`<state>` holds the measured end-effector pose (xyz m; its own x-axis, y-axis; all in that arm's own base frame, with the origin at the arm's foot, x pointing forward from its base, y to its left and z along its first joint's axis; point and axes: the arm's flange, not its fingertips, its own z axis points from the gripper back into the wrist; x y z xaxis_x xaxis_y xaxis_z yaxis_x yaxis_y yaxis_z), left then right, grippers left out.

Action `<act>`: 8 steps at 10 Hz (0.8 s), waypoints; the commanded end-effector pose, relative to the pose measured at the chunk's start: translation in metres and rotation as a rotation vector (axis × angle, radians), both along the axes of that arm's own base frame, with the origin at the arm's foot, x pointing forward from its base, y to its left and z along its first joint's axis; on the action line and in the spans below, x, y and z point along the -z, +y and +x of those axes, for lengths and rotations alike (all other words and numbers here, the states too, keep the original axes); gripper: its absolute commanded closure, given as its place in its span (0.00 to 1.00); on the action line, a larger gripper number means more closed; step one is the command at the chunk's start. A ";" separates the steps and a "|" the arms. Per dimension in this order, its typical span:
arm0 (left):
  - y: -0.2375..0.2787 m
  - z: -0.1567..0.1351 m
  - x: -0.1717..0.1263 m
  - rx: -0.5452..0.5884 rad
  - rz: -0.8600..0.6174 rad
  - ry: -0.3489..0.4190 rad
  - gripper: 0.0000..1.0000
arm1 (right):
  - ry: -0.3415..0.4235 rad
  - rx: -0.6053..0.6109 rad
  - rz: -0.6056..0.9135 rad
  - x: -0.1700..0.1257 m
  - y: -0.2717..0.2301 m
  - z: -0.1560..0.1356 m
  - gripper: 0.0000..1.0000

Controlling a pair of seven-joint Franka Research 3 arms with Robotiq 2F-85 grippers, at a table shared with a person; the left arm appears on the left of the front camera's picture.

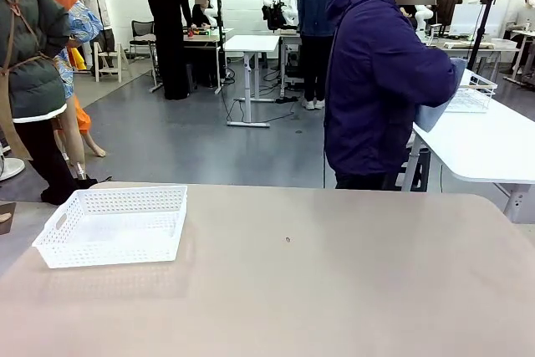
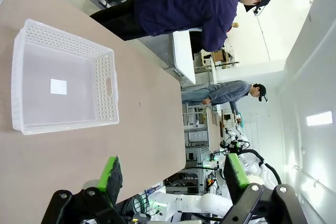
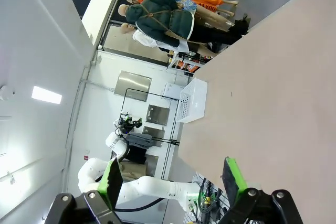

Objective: Clean and organize the cups into the basket.
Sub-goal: Pick up the Organizing basket and move it to the center of the table, then pick up the Reusable plastic cup from the right side of the table and place it inside the Organizing basket.

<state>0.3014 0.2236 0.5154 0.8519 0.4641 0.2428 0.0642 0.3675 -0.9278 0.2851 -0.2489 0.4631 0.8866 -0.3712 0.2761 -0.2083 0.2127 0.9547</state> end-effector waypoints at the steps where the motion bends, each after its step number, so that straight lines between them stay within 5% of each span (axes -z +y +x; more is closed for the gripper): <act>1: 0.000 0.001 0.000 0.006 -0.005 -0.004 0.00 | -0.006 -0.002 0.004 -0.002 -0.002 0.000 0.00; 8: 0.000 0.001 0.000 0.006 -0.005 -0.004 0.00 | -0.006 -0.002 0.004 -0.002 -0.002 0.000 0.00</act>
<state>0.3014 0.2236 0.5154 0.8519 0.4641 0.2427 0.0642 0.3675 -0.9278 0.2851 -0.2489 0.4631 0.8866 -0.3711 0.2761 -0.2083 0.2127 0.9547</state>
